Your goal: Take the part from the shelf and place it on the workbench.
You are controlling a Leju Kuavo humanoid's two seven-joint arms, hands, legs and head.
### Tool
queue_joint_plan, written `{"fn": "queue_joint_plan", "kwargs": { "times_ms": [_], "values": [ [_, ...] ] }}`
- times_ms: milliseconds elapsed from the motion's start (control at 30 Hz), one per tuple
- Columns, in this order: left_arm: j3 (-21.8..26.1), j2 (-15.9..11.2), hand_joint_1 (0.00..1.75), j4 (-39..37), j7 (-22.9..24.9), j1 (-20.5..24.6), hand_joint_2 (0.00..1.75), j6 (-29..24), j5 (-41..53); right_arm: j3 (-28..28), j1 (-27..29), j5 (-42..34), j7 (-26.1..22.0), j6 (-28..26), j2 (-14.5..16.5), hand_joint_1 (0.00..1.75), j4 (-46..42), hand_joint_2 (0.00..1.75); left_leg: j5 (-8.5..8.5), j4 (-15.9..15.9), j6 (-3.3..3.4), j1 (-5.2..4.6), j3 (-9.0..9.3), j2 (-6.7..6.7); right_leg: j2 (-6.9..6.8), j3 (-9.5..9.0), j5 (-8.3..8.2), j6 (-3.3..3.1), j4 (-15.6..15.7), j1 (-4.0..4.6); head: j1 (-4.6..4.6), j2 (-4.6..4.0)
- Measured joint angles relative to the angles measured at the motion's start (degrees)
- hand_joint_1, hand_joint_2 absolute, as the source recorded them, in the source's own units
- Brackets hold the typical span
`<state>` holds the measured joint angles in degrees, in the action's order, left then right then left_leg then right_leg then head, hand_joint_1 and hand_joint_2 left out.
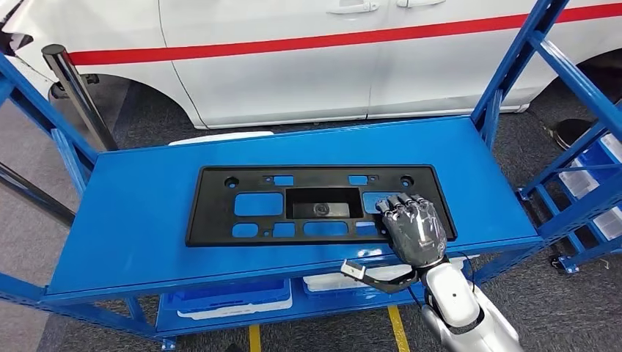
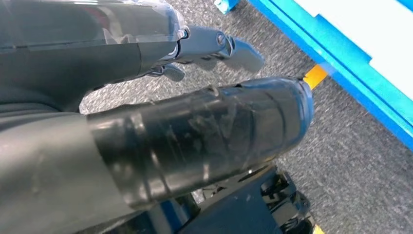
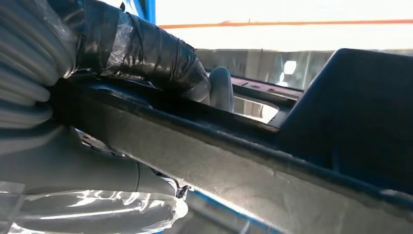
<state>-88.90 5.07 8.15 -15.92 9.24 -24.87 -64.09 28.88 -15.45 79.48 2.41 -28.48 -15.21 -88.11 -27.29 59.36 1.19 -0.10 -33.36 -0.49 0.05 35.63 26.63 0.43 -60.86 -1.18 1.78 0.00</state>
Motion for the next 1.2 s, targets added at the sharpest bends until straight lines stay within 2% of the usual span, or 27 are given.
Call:
{"fn": "queue_joint_plan", "kwargs": {
  "times_ms": [67,100,167,200,233,267,300,367,400,467,533,600,667,700,733,767,800,867,900,933,1033,1067,1133,1200],
  "values": [
    [0.2,0.0,0.0,0.0,0.0,-0.1,0.0,-0.2,-0.2,0.0,1.9,1.7,0.5,-1.4,0.5,1.66,-2.5,1.75,-1.24,1.4,-0.67,0.14,-0.46,0.08,-0.06,-0.23,-0.1,-0.72,0.3,-0.16,-0.01,0.0],
    [0.2,-0.1,0.0,0.0,0.0,-0.1,0.0,-0.3,-0.3,0.0,2.9,2.3,0.7,-2.3,0.9,1.67,-3.7,1.75,-2.74,3.7,-1.01,0.25,-1.43,0.12,-0.12,-0.35,-0.11,-0.99,0.5,-0.25,-0.03,0.0],
    [0.4,-0.1,0.0,0.0,-0.1,-0.3,0.0,-0.4,-0.6,0.0,4.9,3.3,1.1,-4.1,1.8,1.64,-5.8,1.75,-6.24,10.7,-1.53,0.44,-4.58,0.16,-0.22,-0.44,0.0,-1.3,0.5,-0.18,-0.05,0.0],
    [0.4,-0.1,0.0,0.0,-0.2,-0.4,0.0,-0.4,-0.7,0.1,6.0,3.9,1.2,-5.0,2.3,1.64,-6.7,1.75,-7.27,13.8,-1.66,0.52,-6.07,0.16,-0.25,-0.47,0.05,-1.37,0.5,-0.12,-0.05,0.0],
    [0.5,-0.1,0.0,0.0,-0.4,-0.6,0.0,-0.4,-0.9,0.1,7.1,4.3,1.3,-5.7,2.7,1.64,-7.5,1.75,-7.21,15.1,-1.68,0.54,-6.78,0.16,-0.26,-0.52,0.1,-1.42,0.5,-0.06,-0.05,0.0],
    [0.6,-0.1,0.0,0.0,-0.6,-0.8,0.0,-0.4,-1.1,0.2,8.2,4.7,1.4,-6.3,3.2,1.64,-8.2,1.75,-6.14,14.5,-1.6,0.55,-6.53,0.16,-0.24,-0.6,0.14,-1.45,0.5,-0.02,-0.05,0.0],
    [0.7,-0.1,0.0,0.0,-0.9,-0.9,0.0,-0.4,-1.2,0.3,9.1,4.9,1.5,-6.8,3.6,1.64,-8.9,1.75,-4.2,11.6,-1.4,0.54,-5.24,0.16,-0.2,-0.72,0.18,-1.46,0.5,0.02,-0.05,0.0],
    [0.9,-0.1,0.0,0.0,-1.4,-1.0,0.0,-0.3,-1.4,0.6,10.5,5.2,1.6,-7.5,4.3,1.65,-10.1,1.75,-0.79,3.7,-0.68,0.32,-1.65,0.16,-0.09,-0.87,0.26,-1.36,0.5,0.15,-0.04,0.0],
    [1.0,-0.1,0.0,0.0,-1.5,-0.9,0.0,-0.3,-1.5,0.7,10.9,5.2,1.6,-7.9,4.6,1.65,-10.5,1.75,0.03,1.0,-0.37,0.18,-0.37,0.15,-0.05,-0.88,0.26,-1.2,0.5,0.21,-0.04,0.0],
    [1.2,-0.2,0.0,0.0,-1.9,-1.0,0.0,-0.2,-1.7,1.1,11.6,5.4,1.7,-8.3,5.2,1.65,-11.2,1.75,0.12,-0.6,0.06,-0.11,0.38,0.1,-0.02,-0.89,0.11,-0.6,0.8,0.26,-0.04,0.0],
    [1.4,-0.2,0.0,0.0,-2.3,-1.1,0.87,-0.1,-1.8,1.7,12.2,5.5,1.7,-8.4,5.7,1.65,-11.7,1.75,0.65,-1.4,0.56,0.08,0.74,0.12,-0.05,-1.02,0.08,0.06,1.0,0.27,-0.02,0.0],
    [1.6,-0.2,0.0,0.0,-2.6,-1.1,1.75,0.2,-1.9,2.0,12.5,5.5,1.6,-8.5,6.0,1.65,-12.0,1.75,1.3,-2.4,1.18,0.41,1.21,0.23,-0.06,-0.03,1.98,0.43,-1.5,0.34,0.03,0.0],
    [1.7,-0.3,0.0,0.0,-3.1,-1.1,1.75,0.7,-2.0,2.3,12.6,5.5,1.6,-8.6,6.1,1.64,-12.0,1.75,1.47,-2.6,1.49,0.43,1.29,0.3,-0.04,2.97,5.7,0.6,-8.2,0.28,0.06,0.0],
    [1.8,-0.3,0.0,0.0,-3.3,-1.1,1.75,0.9,-2.0,2.5,12.7,5.5,1.6,-8.6,6.1,1.64,-12.0,1.75,1.44,-2.6,1.51,0.39,1.26,0.3,-0.04,4.52,7.02,0.7,-11.5,0.27,0.05,0.0],
    [1.8,-0.3,0.0,0.0,-3.5,-1.1,1.75,1.0,-2.0,2.7,12.9,5.5,1.7,-8.6,6.1,1.65,-12.0,1.75,1.4,-2.5,1.5,0.37,1.24,0.3,-0.04,5.49,7.42,0.81,-13.6,0.24,0.06,0.0],
    [1.8,-0.3,0.0,0.0,-3.6,-1.2,1.75,1.2,-2.0,2.8,13.0,5.5,1.7,-8.6,6.1,1.65,-12.0,1.75,1.34,-2.4,1.46,0.37,1.22,0.27,-0.05,5.45,6.69,0.88,-13.6,0.18,0.05,0.0],
    [1.8,-0.3,0.0,0.0,-3.7,-1.2,1.75,1.3,-2.0,2.9,13.0,5.5,1.7,-8.6,6.2,1.66,-12.0,1.75,1.21,-2.1,1.37,0.4,1.22,0.22,-0.06,4.25,5.0,0.91,-11.3,0.08,0.05,0.0],
    [1.8,-0.3,0.0,0.0,-3.9,-1.1,1.75,1.6,-2.0,3.0,12.9,5.5,1.7,-8.5,6.3,1.66,-12.0,1.75,0.72,-1.4,0.93,0.32,1.09,0.1,-0.06,0.47,1.74,0.82,-3.8,-0.03,0.06,0.0],
    [1.8,-0.3,0.0,0.0,-3.9,-1.1,1.75,1.7,-2.0,3.0,12.8,5.5,1.8,-8.5,6.4,1.66,-12.0,1.75,0.46,-0.9,0.65,0.24,0.94,0.06,-0.01,-0.87,0.92,0.61,-1.2,-0.04,0.04,0.0],
    [1.9,-0.3,0.0,0.0,-4.0,-1.2,1.75,1.7,-2.2,3.1,12.8,5.5,1.8,-8.5,6.4,1.66,-12.0,1.75,0.28,-0.6,0.35,0.14,0.8,0.04,0.04,-1.48,0.75,0.36,0.2,0.06,0.02,0.0],
    [1.9,-0.3,0.0,0.0,-3.5,-1.2,1.75,1.4,-2.3,3.2,12.7,5.4,1.9,-8.4,6.6,1.66,-12.0,1.75,0.08,-0.4,-0.44,0.27,0.63,0.03,0.11,-1.42,0.69,-0.65,0.4,0.26,-0.01,0.0],
    [1.9,-0.3,0.0,0.0,-3.0,-1.2,1.75,1.0,-2.3,3.2,12.7,5.3,1.9,-8.4,6.6,1.66,-12.0,1.75,-0.5,0.3,-0.72,0.35,0.37,0.07,0.06,-1.45,0.6,-0.99,0.5,0.18,-0.02,0.0],
    [1.9,-0.4,0.0,0.0,-1.5,-1.1,1.75,-0.2,-2.1,3.3,12.5,5.2,1.9,-8.2,6.7,1.66,-11.9,1.75,-3.4,4.8,-1.31,0.5,-1.66,0.14,-0.09,-1.45,0.46,-1.5,0.7,0.0,-0.05,0.0],
    [1.9,-0.4,0.0,0.0,-0.5,-1.2,1.75,-1.4,-2.0,3.4,12.4,5.1,1.9,-8.1,6.8,1.66,-11.6,1.75,-6.87,12.3,-1.72,0.62,-5.08,0.16,-0.19,-1.32,0.44,-1.7,0.7,0.09,-0.06,0.0]
  ]
}}
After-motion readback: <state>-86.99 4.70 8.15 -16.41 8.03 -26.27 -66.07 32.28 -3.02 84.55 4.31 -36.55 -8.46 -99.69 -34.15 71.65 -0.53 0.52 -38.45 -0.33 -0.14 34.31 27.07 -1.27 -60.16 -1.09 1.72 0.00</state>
